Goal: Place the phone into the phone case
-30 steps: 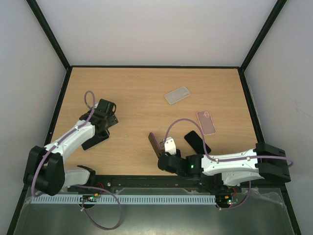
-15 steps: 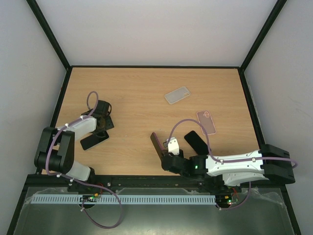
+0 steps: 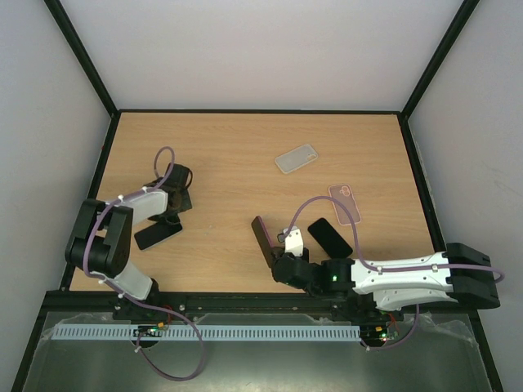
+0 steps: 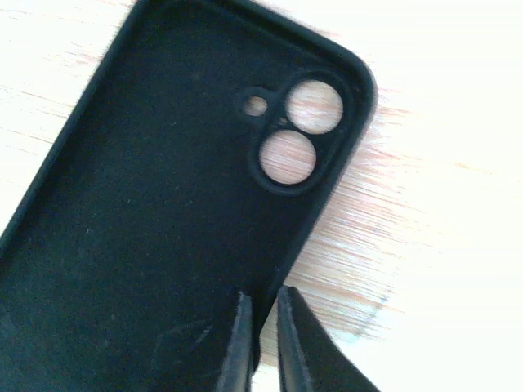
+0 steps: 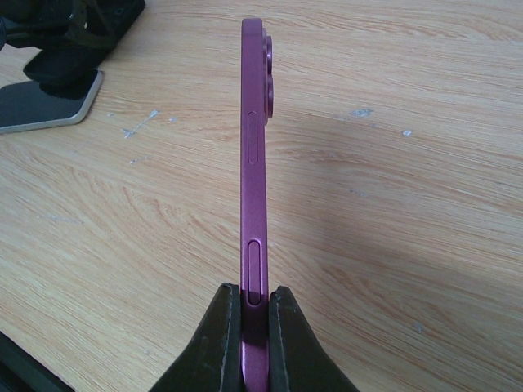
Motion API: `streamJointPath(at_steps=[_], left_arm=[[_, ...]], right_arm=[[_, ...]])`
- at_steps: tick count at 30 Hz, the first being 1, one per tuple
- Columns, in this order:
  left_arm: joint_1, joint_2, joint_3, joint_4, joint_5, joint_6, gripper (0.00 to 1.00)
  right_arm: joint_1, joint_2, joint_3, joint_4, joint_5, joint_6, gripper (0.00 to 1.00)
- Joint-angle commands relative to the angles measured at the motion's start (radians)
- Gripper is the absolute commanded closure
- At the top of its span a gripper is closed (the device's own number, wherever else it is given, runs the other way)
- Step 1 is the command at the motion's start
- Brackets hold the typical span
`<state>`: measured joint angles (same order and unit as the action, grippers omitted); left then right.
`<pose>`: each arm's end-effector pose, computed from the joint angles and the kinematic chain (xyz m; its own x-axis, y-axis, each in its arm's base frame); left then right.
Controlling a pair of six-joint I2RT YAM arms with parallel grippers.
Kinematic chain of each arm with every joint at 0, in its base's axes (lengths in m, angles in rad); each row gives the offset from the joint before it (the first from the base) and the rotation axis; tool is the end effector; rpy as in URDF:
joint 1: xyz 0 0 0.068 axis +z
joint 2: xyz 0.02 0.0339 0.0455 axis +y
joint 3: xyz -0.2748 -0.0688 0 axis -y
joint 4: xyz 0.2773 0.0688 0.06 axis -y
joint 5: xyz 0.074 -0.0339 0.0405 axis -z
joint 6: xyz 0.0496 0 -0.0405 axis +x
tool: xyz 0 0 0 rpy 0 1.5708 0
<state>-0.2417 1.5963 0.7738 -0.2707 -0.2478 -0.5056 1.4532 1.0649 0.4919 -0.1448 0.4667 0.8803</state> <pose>0.3095 -0.0638 0.1174 -0.8138 -0.2830 -0.5076 -0.3104 0.9501 -0.0320 0.0505 0.2372 0.1761 -0.7022 -0.0758 -0.7079 -0.4801 0.7847 0.3922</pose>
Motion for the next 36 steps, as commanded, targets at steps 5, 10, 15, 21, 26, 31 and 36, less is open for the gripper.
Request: streamJointPath(at_steps=[5, 10, 15, 21, 26, 31, 36], left_arm=[[-0.123, -0.038, -0.005, -0.048, 0.104, -0.05, 0.98], [-0.214, -0.118, -0.008, -0.074, 0.134, -0.117, 0.98], [-0.318, -0.228, -0.017, -0.047, 0.201, -0.237, 0.98], [-0.479, -0.245, -0.088, 0.109, 0.267, -0.413, 0.98], [-0.635, -0.163, -0.087, 0.213, 0.256, -0.52, 0.98], [-0.737, -0.057, -0.037, 0.26, 0.25, -0.598, 0.97], [-0.76, -0.037, -0.025, 0.301, 0.28, -0.614, 0.79]], right_arm=[[-0.002, -0.041, -0.017, -0.001, 0.101, 0.06, 0.98], [-0.002, -0.098, -0.022, -0.054, 0.144, 0.1, 0.98], [-0.002, -0.18, -0.014, -0.135, 0.206, 0.134, 0.98], [-0.003, -0.273, 0.019, -0.247, 0.263, 0.169, 0.98], [-0.003, -0.34, 0.029, -0.287, 0.276, 0.189, 0.98], [-0.003, -0.372, 0.039, -0.333, 0.313, 0.223, 0.98], [-0.002, -0.395, 0.031, -0.329, 0.298, 0.24, 0.98]])
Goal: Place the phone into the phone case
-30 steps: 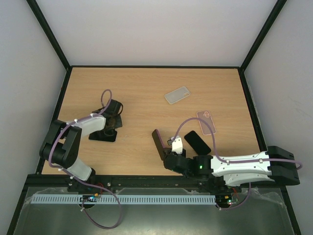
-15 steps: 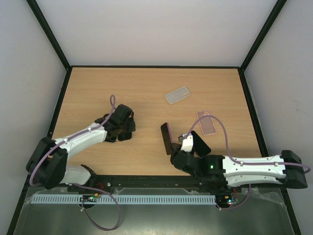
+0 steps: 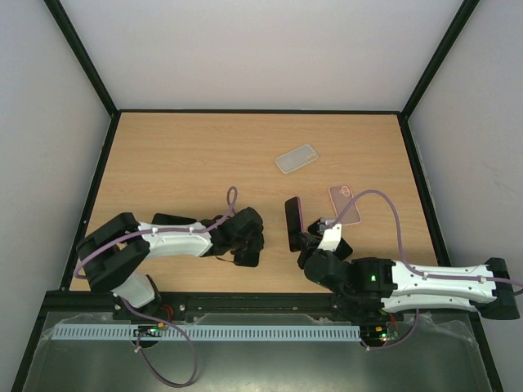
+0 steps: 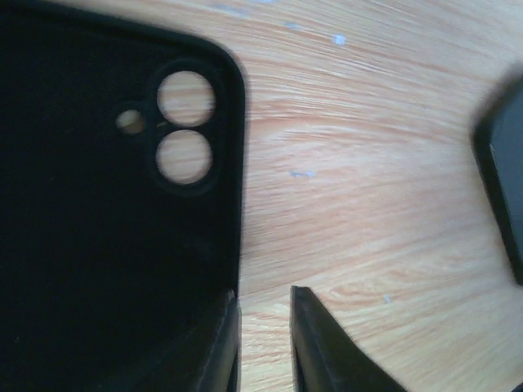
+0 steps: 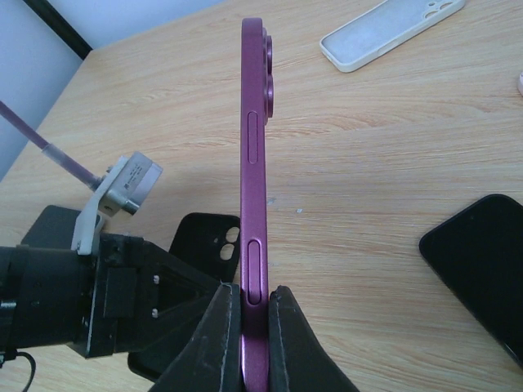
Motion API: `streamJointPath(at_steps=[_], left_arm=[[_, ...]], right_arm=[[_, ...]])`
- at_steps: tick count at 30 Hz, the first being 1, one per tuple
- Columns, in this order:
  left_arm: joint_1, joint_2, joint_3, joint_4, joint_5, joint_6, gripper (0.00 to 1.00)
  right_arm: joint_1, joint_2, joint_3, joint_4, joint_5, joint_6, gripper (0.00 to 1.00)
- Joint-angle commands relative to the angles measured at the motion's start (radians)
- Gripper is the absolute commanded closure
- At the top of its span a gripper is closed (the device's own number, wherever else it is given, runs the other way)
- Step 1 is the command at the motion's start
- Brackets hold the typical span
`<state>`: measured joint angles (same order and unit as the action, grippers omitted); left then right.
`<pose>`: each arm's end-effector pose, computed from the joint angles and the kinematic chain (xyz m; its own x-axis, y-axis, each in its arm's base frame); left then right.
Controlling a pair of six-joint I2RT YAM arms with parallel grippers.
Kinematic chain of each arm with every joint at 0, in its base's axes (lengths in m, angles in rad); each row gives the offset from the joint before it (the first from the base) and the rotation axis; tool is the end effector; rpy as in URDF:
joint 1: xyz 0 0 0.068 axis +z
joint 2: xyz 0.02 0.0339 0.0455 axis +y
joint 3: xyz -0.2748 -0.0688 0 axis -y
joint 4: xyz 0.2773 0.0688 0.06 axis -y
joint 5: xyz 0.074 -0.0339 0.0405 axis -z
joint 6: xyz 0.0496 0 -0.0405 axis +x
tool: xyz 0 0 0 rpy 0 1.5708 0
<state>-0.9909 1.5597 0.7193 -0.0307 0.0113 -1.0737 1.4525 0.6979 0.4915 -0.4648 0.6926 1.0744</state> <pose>0.1783 -0.2732 0.1272 -0.9386 -0.1711 -0.2995 0.0323 0.8209 -0.5702 0.0528 0.1760 0.2222 -0.6550 0.2223 -0.7221 -0.2713 0.8228 0.4994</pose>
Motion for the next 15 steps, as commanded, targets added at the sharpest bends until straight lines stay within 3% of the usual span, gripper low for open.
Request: streamJointPath(at_steps=[1, 4, 7, 15], left_arm=[[-0.011, -0.01, 0.029, 0.057, 0.011, -0.041, 0.71], [-0.006, -0.045, 0.023, 0.024, -0.031, -0.032, 0.53], [0.012, -0.097, -0.011, 0.003, -0.07, -0.022, 0.42], [0.155, -0.241, -0.19, 0.082, -0.021, 0.025, 0.26]], right_arm=[[-0.002, -0.029, 0.025, 0.001, 0.059, 0.049, 0.98], [-0.002, -0.02, -0.004, 0.078, 0.007, 0.042, 0.98], [-0.003, 0.021, -0.018, 0.145, -0.04, 0.037, 0.98], [-0.023, 0.154, -0.001, 0.283, -0.106, 0.007, 0.98]])
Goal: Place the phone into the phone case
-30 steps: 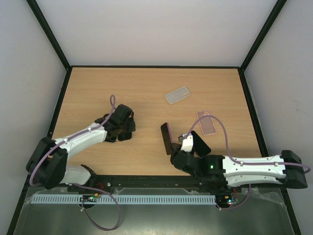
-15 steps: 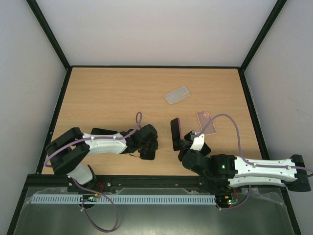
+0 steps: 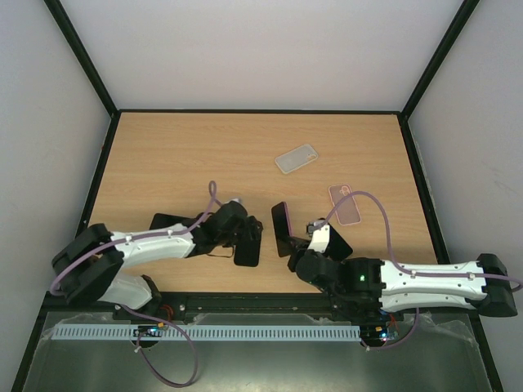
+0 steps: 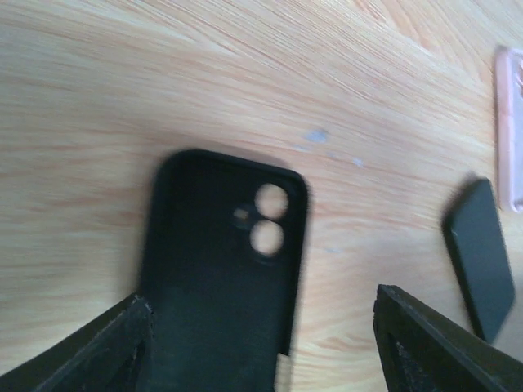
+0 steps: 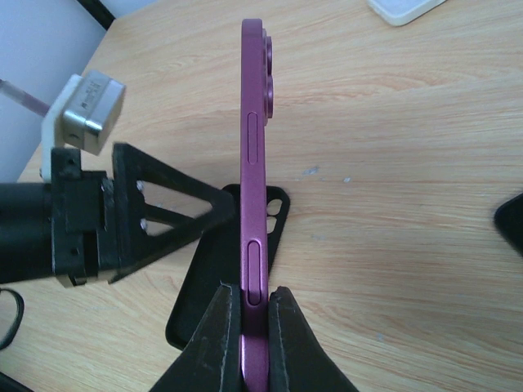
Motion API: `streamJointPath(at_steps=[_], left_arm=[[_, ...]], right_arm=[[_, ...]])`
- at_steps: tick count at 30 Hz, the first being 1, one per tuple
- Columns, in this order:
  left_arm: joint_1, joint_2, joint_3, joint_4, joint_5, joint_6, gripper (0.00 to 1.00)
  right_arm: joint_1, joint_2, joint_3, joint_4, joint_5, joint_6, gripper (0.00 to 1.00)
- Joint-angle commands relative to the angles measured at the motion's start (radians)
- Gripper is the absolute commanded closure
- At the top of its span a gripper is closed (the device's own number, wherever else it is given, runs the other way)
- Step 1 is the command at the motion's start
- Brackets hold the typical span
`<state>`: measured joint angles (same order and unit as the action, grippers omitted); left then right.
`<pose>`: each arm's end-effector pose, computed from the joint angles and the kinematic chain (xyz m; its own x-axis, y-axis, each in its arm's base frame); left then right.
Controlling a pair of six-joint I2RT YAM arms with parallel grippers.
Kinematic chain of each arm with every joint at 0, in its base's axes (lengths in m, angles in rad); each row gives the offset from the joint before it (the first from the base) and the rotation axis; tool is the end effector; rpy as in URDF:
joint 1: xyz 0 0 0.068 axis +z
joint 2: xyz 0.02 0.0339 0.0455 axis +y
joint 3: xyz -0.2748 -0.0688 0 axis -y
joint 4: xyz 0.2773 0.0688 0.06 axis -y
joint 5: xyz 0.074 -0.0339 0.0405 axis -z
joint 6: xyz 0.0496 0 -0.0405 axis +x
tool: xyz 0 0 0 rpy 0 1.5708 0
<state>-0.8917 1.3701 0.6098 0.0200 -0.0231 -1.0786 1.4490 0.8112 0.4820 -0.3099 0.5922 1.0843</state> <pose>0.1885 -0.2317 0.1518 -0.8764 -0.3170 -0.3626 -0.0108 0.7656 -0.6433 0.0524 0.2001 0.2112 -0.7138 0.2054 -0.6696 -0.2955 0.7784 0.5538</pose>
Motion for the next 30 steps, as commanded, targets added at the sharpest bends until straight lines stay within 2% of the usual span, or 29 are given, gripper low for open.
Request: streamJointPath(at_steps=[1, 6, 11, 17, 23, 30], left_arm=[[0.07, -0.066, -0.099, 0.042, 0.022, 0.033, 0.25], [0.108, -0.116, -0.177, 0.108, 0.068, 0.045, 0.24], [0.111, -0.092, -0.249, 0.21, 0.145, 0.043, 0.24], [0.108, -0.05, -0.313, 0.372, 0.233, -0.019, 0.26], [0.095, 0.01, -0.323, 0.45, 0.283, -0.06, 0.27], [0.067, 0.008, -0.328, 0.485, 0.287, -0.082, 0.27]], right_arm=[[-0.03, 0.057, 0.011, 0.143, -0.022, -0.007, 0.98], [-0.124, 0.117, -0.017, 0.28, -0.193, -0.01, 0.98], [-0.18, 0.184, -0.032, 0.383, -0.285, 0.02, 0.98], [-0.201, 0.235, -0.049, 0.453, -0.298, 0.067, 0.98], [-0.242, 0.28, -0.087, 0.529, -0.356, 0.104, 0.98], [-0.297, 0.342, -0.148, 0.662, -0.454, 0.115, 0.98]])
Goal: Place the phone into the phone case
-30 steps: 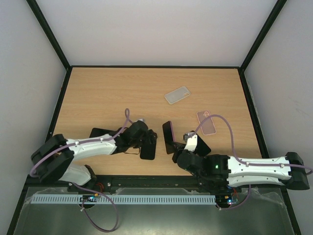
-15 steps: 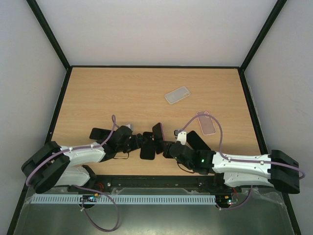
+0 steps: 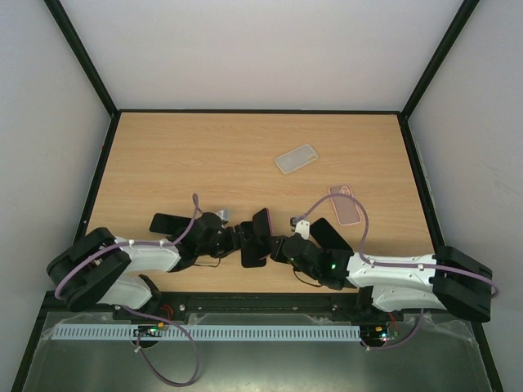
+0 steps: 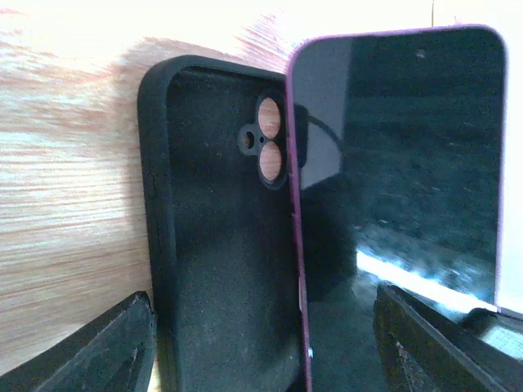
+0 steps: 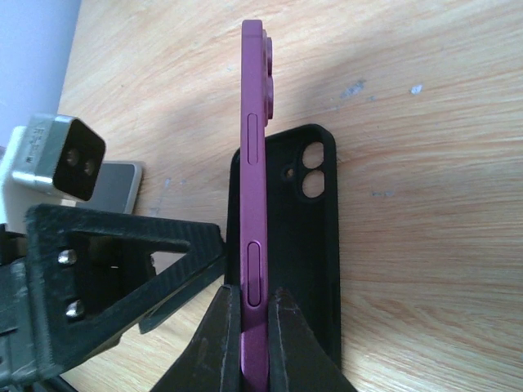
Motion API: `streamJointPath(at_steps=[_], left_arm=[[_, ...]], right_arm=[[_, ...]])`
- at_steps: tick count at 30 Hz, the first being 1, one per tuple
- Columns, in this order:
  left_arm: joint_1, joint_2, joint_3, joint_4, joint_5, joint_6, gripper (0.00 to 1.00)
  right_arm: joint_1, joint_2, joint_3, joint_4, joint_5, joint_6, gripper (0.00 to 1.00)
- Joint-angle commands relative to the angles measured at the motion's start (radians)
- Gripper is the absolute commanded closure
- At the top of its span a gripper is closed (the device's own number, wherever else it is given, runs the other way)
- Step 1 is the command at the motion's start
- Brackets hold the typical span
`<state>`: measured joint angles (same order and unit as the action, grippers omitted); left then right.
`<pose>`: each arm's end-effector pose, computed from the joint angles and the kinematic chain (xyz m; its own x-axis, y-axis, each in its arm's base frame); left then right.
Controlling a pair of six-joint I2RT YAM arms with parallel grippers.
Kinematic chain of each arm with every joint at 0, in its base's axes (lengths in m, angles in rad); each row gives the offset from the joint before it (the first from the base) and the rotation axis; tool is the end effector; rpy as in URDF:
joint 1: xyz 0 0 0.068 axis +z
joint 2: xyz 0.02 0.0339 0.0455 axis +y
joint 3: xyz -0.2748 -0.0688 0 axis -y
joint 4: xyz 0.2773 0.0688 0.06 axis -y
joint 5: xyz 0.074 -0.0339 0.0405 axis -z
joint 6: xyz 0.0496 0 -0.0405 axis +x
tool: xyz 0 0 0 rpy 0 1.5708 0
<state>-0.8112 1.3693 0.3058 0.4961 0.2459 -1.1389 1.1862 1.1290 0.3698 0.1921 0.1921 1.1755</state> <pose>0.1669 -0.1933 0.1039 -0.9220 -0.3083 -0.2342 0.0175 0.5712 -0.8206 0.1020 0.2267 0.1487 -0.8616 0.2859 -0.4195 -0.1411 0.6588 0.7389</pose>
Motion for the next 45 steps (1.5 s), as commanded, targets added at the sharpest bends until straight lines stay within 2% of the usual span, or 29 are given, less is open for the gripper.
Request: streamJointPath(at_steps=[1, 9, 15, 21, 28, 36, 45], left_arm=[[-0.014, 0.008, -0.025, 0.011, 0.018, -0.023, 0.27], [-0.013, 0.011, -0.026, 0.021, 0.007, -0.008, 0.27], [-0.017, 0.014, -0.01, -0.006, 0.0, 0.019, 0.27], [-0.02, 0.014, -0.006, -0.018, -0.002, 0.013, 0.27], [-0.029, 0.021, 0.001, -0.02, -0.002, 0.008, 0.27], [-0.044, 0.068, -0.002, 0.029, 0.013, -0.015, 0.27], [-0.057, 0.08, 0.002, 0.04, 0.005, -0.016, 0.27]], right_arm=[[-0.043, 0.035, -0.047, 0.187, -0.078, 0.024, 0.98], [-0.054, 0.123, -0.077, 0.291, -0.173, -0.042, 0.98], [-0.055, 0.16, -0.099, 0.322, -0.207, -0.004, 0.98], [-0.055, 0.132, -0.099, 0.31, -0.242, 0.047, 0.98], [-0.055, 0.074, -0.12, 0.271, -0.191, 0.065, 0.98], [-0.055, 0.163, -0.128, 0.359, -0.17, 0.007, 0.98], [-0.055, 0.267, -0.17, 0.468, -0.236, 0.003, 0.98]])
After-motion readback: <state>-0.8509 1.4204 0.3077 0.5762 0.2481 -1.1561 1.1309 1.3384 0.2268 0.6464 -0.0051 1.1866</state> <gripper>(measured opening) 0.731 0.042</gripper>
